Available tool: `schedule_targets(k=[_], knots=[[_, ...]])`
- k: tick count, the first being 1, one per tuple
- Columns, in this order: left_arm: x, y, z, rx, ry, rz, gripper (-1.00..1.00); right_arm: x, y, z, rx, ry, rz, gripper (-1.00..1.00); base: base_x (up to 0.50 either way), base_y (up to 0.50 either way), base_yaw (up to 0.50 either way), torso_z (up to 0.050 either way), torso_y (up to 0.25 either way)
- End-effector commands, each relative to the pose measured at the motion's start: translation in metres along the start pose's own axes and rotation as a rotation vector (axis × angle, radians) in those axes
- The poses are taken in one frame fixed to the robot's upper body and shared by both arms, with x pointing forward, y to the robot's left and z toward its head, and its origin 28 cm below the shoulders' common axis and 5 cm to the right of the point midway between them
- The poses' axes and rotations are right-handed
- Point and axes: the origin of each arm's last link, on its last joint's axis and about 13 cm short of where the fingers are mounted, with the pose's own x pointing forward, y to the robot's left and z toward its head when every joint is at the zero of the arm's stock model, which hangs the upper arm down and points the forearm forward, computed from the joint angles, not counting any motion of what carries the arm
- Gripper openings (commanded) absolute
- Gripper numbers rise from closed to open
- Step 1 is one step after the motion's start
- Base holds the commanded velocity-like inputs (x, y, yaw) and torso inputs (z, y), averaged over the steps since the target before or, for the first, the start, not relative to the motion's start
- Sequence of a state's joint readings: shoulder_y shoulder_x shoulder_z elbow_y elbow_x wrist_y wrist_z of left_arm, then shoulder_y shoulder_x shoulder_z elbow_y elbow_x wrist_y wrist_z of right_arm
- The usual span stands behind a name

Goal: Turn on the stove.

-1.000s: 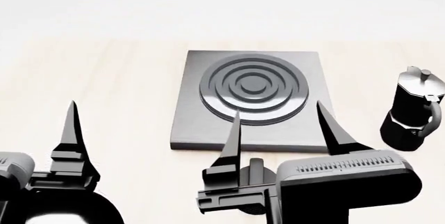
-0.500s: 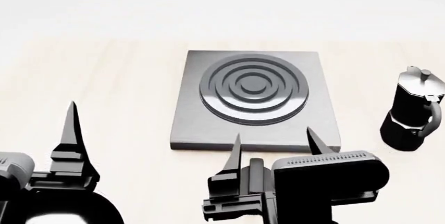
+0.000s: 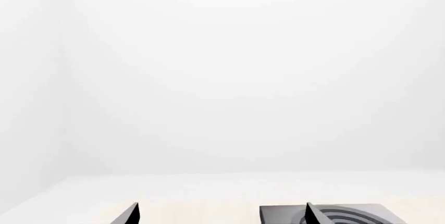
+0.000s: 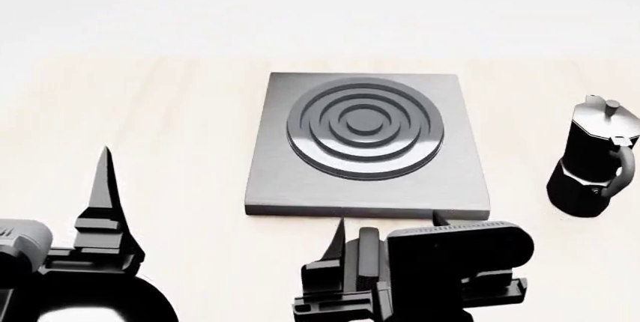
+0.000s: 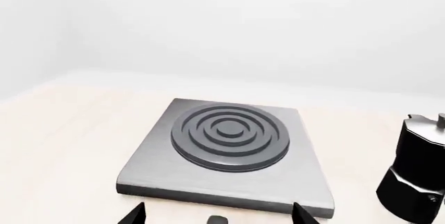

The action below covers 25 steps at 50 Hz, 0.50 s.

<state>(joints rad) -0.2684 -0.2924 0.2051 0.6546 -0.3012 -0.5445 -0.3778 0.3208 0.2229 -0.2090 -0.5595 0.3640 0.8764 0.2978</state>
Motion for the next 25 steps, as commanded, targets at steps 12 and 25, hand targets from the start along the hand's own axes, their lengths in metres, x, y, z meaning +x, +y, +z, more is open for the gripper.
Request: schedule_targets(k=[12, 25], knots=[[0.001, -0.0001, -0.0002, 0.001, 0.001, 0.001, 1.0, 0.0072, 0.0018, -0.0083, 0.031, 0.101, -0.013, 1.0, 0.0, 0.0, 0.0, 0.0, 0.0], [0.0007, -0.0006, -0.0004, 0.0, 0.003, -0.001, 1.0, 0.0111, 0.0017, -0.0119, 0.036, 0.165, -0.035, 1.0, 0.0, 0.0, 0.0, 0.0, 0.0]])
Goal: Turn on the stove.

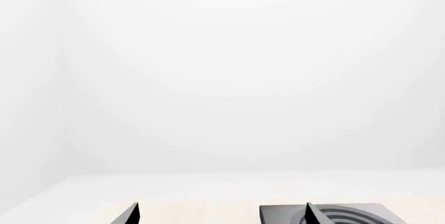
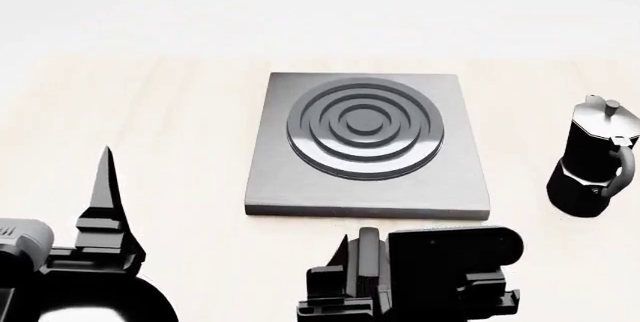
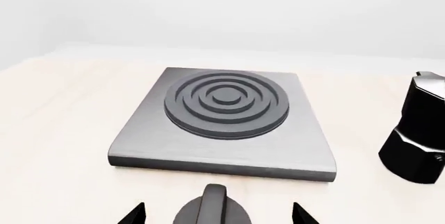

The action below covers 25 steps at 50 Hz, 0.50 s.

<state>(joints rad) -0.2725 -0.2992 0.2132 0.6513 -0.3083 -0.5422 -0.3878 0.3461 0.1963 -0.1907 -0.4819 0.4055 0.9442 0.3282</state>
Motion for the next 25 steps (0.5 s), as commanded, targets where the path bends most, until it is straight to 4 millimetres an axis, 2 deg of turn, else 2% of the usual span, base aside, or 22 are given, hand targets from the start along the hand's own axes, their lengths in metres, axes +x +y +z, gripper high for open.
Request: schedule_targets(k=[1, 25], knots=[[0.0004, -0.0002, -0.0005, -0.001, 0.002, 0.0, 1.0, 0.0035, 0.0001, -0.0026, 0.004, 0.05, -0.015, 1.0, 0.0, 0.0, 0.0, 0.0, 0.0], [0.0002, 0.0001, -0.001, 0.0, 0.002, 0.003, 1.0, 0.0129, 0.0026, -0.0039, 0.014, 0.12, -0.003, 1.0, 0.0, 0.0, 0.0, 0.0, 0.0]])
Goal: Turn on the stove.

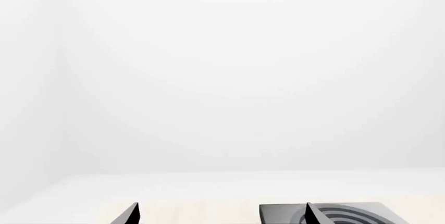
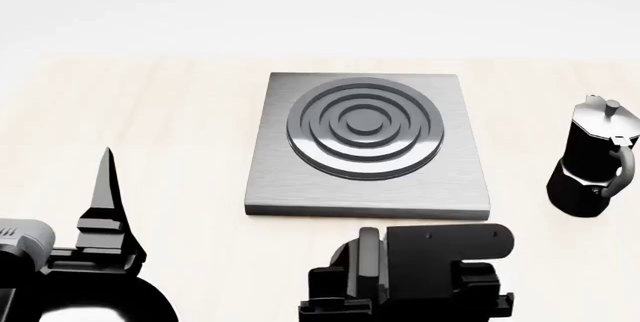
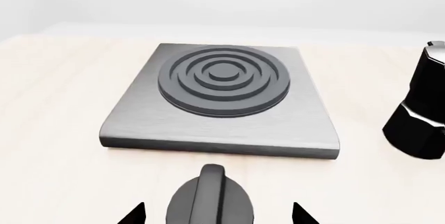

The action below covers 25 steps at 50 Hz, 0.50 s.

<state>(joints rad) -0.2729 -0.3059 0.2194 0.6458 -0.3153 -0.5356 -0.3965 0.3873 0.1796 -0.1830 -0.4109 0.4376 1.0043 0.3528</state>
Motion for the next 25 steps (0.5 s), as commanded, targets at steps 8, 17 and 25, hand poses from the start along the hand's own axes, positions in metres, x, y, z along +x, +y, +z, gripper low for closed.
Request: schedule_targets(k=[8, 17, 25], knots=[[0.0005, -0.0002, -0.0005, 0.001, 0.0, 0.002, 1.0, 0.0071, 0.0011, -0.0048, 0.003, 0.078, 0.035, 1.0, 0.0, 0.0, 0.0, 0.0, 0.0], [0.0004, -0.0001, -0.0002, 0.001, 0.0, 0.003, 1.0, 0.0103, 0.0004, -0.007, 0.006, 0.11, 0.04, 1.0, 0.0, 0.0, 0.0, 0.0, 0.0], [0.0003, -0.0001, -0.0004, 0.003, 0.001, 0.004, 1.0, 0.0126, -0.0002, -0.0079, 0.011, 0.125, 0.035, 1.0, 0.0, 0.0, 0.0, 0.0, 0.0]])
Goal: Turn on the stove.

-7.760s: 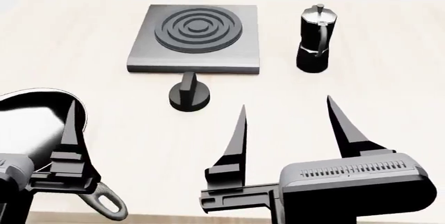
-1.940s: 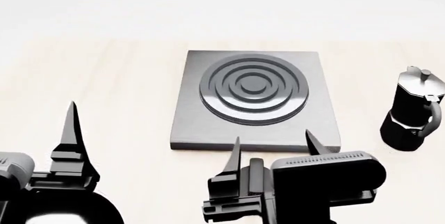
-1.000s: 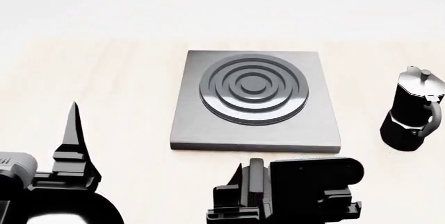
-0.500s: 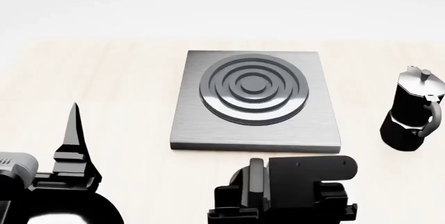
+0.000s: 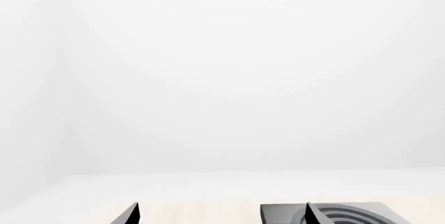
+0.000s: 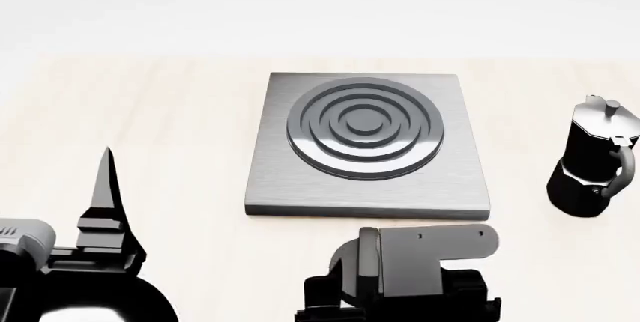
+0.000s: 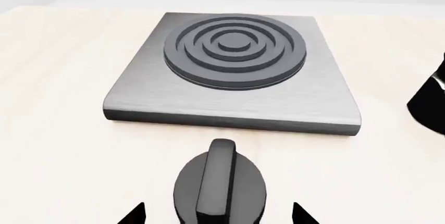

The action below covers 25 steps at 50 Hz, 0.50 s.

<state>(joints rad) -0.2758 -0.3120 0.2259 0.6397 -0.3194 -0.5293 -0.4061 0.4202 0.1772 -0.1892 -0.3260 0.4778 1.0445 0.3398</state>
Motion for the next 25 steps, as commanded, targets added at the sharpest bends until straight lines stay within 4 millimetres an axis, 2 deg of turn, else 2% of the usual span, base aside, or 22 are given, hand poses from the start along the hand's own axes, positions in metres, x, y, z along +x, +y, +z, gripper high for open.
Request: schedule_targets(k=[1, 25], knots=[[0.0, 0.0, 0.001, 0.002, 0.0, 0.002, 1.0, 0.004, -0.001, -0.002, 0.005, 0.032, 0.001, 1.0, 0.0, 0.0, 0.0, 0.0, 0.0], [0.0, 0.001, 0.001, 0.004, -0.002, 0.004, 1.0, 0.02, 0.001, -0.006, 0.005, 0.08, 0.004, 1.0, 0.0, 0.0, 0.0, 0.0, 0.0]])
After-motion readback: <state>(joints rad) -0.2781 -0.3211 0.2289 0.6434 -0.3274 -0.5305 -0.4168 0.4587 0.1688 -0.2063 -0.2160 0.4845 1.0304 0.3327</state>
